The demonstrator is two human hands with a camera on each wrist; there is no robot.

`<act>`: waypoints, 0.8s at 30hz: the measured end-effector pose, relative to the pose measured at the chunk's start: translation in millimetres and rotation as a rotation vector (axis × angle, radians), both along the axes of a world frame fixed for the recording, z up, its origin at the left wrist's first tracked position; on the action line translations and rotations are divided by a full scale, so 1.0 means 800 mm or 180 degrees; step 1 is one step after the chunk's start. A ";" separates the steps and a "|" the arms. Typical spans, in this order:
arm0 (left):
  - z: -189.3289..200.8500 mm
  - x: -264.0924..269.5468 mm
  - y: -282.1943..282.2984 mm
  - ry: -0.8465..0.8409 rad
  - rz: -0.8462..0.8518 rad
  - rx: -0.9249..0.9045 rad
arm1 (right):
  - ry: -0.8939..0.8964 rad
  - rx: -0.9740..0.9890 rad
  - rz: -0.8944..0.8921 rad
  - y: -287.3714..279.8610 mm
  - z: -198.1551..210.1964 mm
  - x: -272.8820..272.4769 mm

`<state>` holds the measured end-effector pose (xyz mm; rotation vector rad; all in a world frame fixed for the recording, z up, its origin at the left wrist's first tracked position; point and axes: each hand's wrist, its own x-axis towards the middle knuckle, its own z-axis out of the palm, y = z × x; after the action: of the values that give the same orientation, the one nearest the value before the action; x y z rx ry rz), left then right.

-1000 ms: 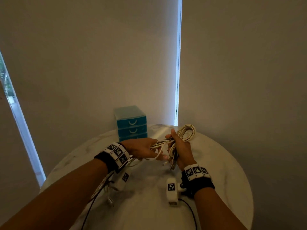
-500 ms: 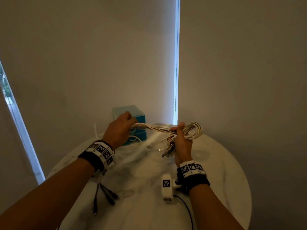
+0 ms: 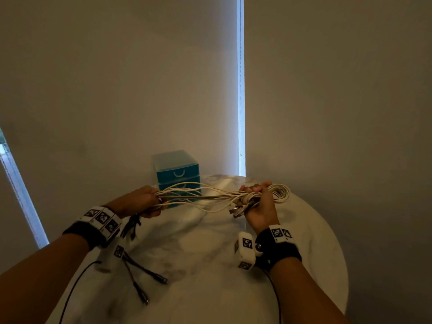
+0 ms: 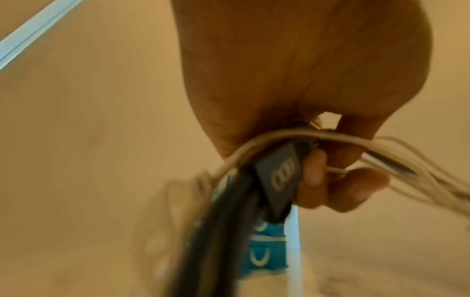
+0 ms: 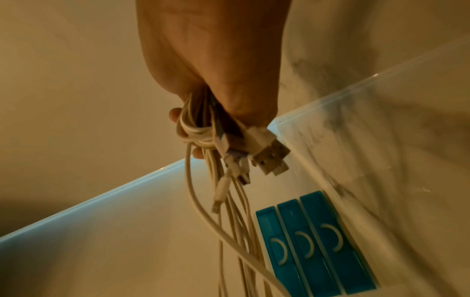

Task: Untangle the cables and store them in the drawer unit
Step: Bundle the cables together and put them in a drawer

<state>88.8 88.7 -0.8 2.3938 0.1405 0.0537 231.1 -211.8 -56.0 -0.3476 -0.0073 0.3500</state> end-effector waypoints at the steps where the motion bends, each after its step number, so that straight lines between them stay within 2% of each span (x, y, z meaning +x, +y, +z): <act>1: 0.006 0.000 0.005 -0.0132 0.0031 0.0519 | -0.0001 0.0006 0.0027 -0.001 0.001 -0.001; 3: 0.022 -0.001 0.015 -0.0635 0.0259 0.1646 | -0.0021 -0.0018 0.0052 -0.001 0.001 0.000; 4: 0.028 -0.001 0.021 -0.0850 0.0276 0.2004 | -0.0011 -0.0033 0.0031 -0.001 0.000 0.003; 6: 0.033 -0.003 0.037 -0.0909 0.0035 0.2068 | 0.0053 -0.0074 -0.0075 -0.006 -0.005 0.011; 8: 0.031 -0.007 0.057 -0.0452 -0.0030 0.1874 | 0.0130 -0.0163 -0.0210 -0.014 -0.009 0.020; 11: 0.028 -0.012 0.066 0.0629 0.0193 0.2469 | 0.0053 -0.0380 -0.0327 -0.018 -0.014 0.026; 12: 0.029 -0.010 0.056 0.0861 0.0191 0.2456 | -0.0030 -0.0474 -0.0289 -0.015 -0.013 0.024; 13: 0.031 -0.006 0.039 0.0903 0.0042 0.2187 | -0.0130 -0.0535 -0.0230 -0.011 -0.012 0.021; 16: 0.042 0.005 -0.062 0.0148 -0.0515 0.0971 | -0.0347 -0.0466 0.0037 0.001 -0.009 0.009; 18: 0.045 0.013 -0.135 -0.0229 -0.0664 0.0640 | -0.0672 -0.0573 0.0186 0.004 -0.003 0.001; 19: 0.042 0.019 -0.166 -0.0275 -0.0738 0.0560 | -0.0850 -0.0743 0.0238 0.005 0.001 -0.004; 21: 0.025 0.038 -0.199 -0.0039 -0.0909 0.0671 | -0.1051 -0.1013 0.0319 0.006 0.004 -0.006; 24: -0.006 0.069 -0.195 0.0306 -0.0958 0.1133 | -0.0949 -0.0873 0.0322 0.002 0.001 0.000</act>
<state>143.9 -67.3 -5.9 2.7463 -0.2021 -0.1925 230.8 -210.2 -55.3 -0.6704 -0.2719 0.3976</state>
